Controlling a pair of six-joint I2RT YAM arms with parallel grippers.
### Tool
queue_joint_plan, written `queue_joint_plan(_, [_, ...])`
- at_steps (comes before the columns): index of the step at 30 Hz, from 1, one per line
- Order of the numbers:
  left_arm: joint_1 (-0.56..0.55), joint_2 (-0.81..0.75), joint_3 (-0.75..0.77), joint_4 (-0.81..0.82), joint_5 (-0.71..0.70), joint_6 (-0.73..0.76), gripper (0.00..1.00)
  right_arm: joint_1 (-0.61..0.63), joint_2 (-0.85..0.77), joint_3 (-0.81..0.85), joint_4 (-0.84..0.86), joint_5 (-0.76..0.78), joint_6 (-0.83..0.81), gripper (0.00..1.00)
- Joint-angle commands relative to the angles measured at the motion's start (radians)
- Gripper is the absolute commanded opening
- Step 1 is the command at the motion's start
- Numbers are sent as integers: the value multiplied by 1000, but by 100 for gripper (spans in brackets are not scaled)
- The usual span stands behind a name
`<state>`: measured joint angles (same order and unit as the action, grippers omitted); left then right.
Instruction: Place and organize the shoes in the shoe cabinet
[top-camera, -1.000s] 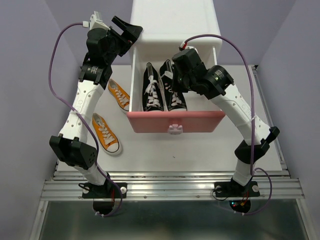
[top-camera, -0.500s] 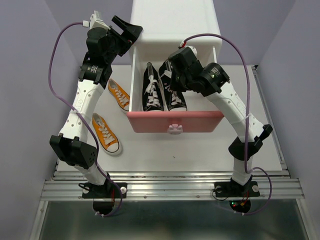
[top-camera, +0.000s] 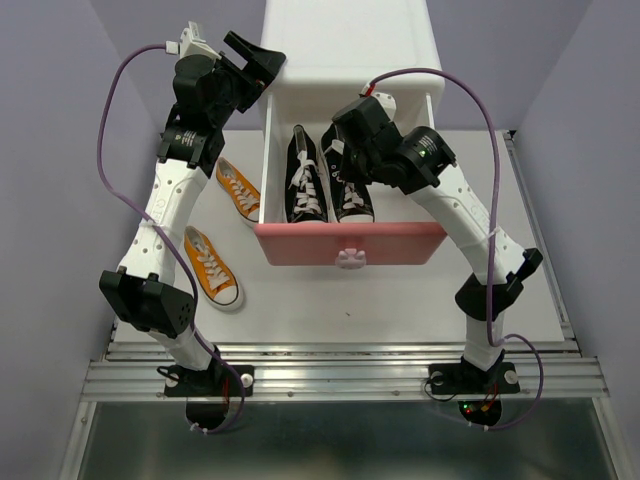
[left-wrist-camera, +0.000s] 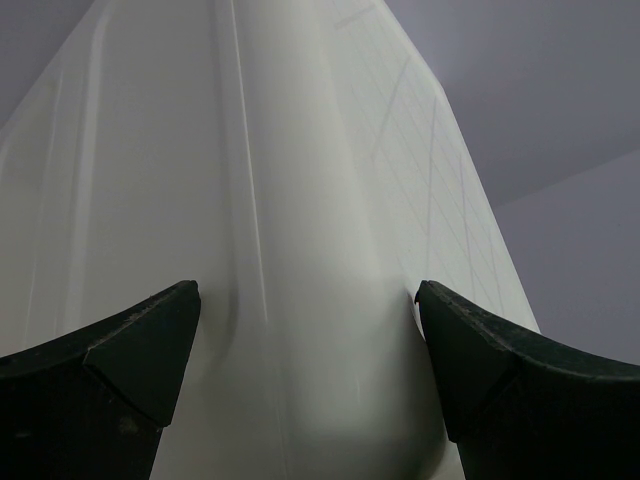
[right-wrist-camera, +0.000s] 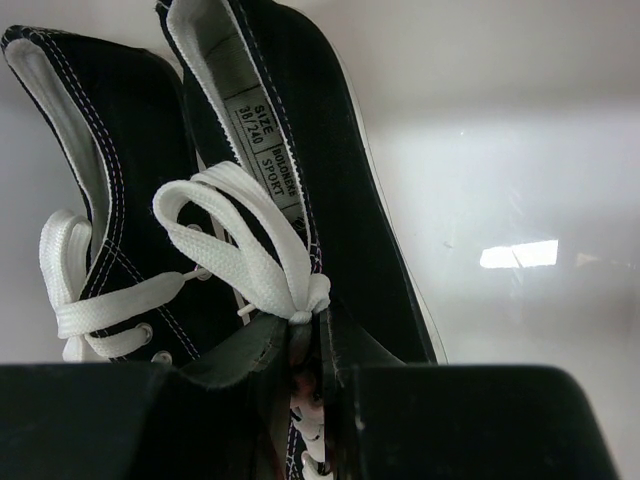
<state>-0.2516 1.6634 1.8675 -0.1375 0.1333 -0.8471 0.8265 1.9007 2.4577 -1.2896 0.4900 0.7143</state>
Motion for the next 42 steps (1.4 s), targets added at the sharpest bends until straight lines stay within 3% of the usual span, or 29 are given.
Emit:
queue_joint_plan(1, [-2,145,-114,-433,-23,121,99,-1,-19,17,68,53,7,1])
queue_joint_plan(17, [-2,148,-116,-429,-20,125,99,-1,0,-37,177,-57,-70,4])
queue_joint_plan(25, [-2,148,-117,-427,-18,123,99,-1,15,-19,171,-64,-61,30])
queue_joint_plan(32, [-2,147,-114,-427,-18,121,99,-1,-15,-29,174,-22,-55,41])
queue_joint_plan(34, [-2,144,-113,-427,-18,121,99,-1,-18,-31,174,-24,-52,50])
queue_joint_plan(35, [0,142,-111,-429,-18,123,99,-1,-19,-28,174,-24,-53,60])
queue_joint_plan(42, [-2,145,-100,-436,-18,129,99,-1,-32,-32,181,1,-52,87])
